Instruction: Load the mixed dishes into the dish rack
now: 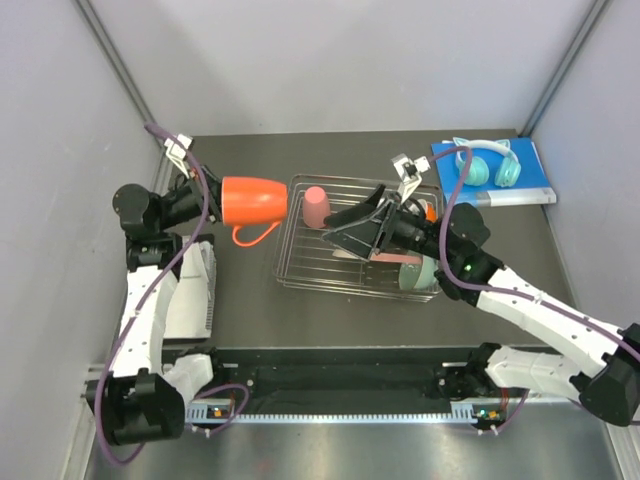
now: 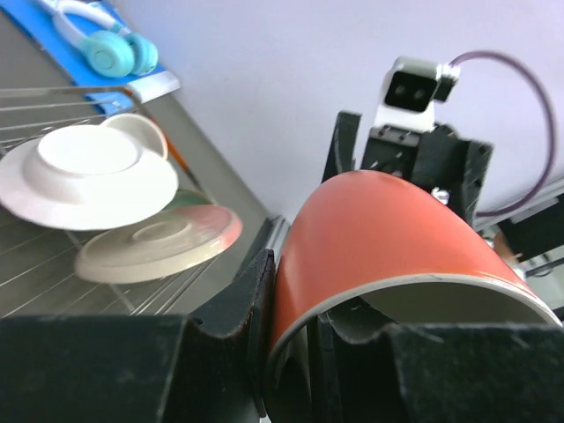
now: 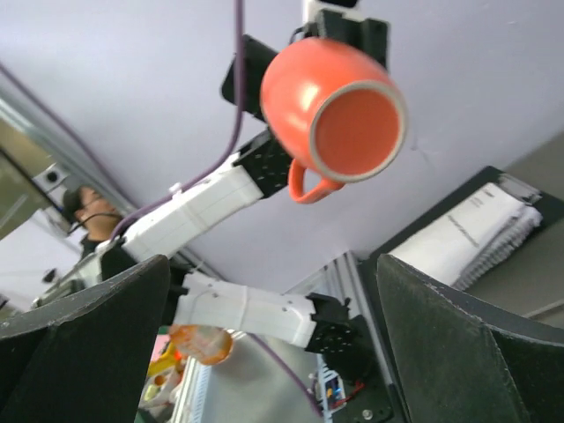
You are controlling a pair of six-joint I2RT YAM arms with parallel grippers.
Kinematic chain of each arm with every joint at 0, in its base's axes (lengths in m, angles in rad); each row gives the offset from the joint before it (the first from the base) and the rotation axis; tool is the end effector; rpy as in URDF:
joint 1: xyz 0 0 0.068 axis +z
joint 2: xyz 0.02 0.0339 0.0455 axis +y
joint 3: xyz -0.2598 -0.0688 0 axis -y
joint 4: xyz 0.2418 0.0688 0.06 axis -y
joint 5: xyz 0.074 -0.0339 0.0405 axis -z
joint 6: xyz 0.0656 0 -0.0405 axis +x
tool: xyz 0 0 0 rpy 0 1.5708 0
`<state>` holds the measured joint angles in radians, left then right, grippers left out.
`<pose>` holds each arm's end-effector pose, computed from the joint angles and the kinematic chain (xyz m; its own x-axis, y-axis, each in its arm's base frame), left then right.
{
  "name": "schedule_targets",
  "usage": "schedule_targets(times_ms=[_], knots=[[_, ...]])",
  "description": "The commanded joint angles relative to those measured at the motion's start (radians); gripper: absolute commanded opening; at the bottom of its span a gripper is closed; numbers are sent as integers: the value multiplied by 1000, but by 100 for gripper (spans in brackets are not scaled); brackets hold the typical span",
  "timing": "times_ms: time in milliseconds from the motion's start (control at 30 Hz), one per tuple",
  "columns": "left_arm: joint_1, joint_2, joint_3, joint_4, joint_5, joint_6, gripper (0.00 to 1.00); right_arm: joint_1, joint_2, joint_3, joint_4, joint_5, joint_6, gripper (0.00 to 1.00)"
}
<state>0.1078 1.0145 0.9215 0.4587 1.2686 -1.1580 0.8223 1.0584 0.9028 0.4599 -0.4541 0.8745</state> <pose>0.2220 -0.0390 0.4049 -0.6400 -0.3435 -0.6874 0.6684 0.1924 -0.7185 0.1611 0.2157 0.4016 -0.5929 0.3748 -0.7128 -0.7614 0.0271 0.6477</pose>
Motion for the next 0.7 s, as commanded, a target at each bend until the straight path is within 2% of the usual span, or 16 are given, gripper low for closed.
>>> schedule_targets(times_ms=[0,67,300,467,667], knots=[[-17,-34,31,374,-43,-339,0,21,40,56,140,-133,66,100],[-31,-34,30,373,-60,-335,0,34,58,87,73,-117,41,100],[-46,-62,-18,313,-81,-289,0,43,115,116,74,-90,37,100],[-72,-93,-47,184,-100,-181,0,46,184,142,166,-120,89,100],[-94,-106,-87,161,-110,-137,0,61,256,173,247,-129,150,100]])
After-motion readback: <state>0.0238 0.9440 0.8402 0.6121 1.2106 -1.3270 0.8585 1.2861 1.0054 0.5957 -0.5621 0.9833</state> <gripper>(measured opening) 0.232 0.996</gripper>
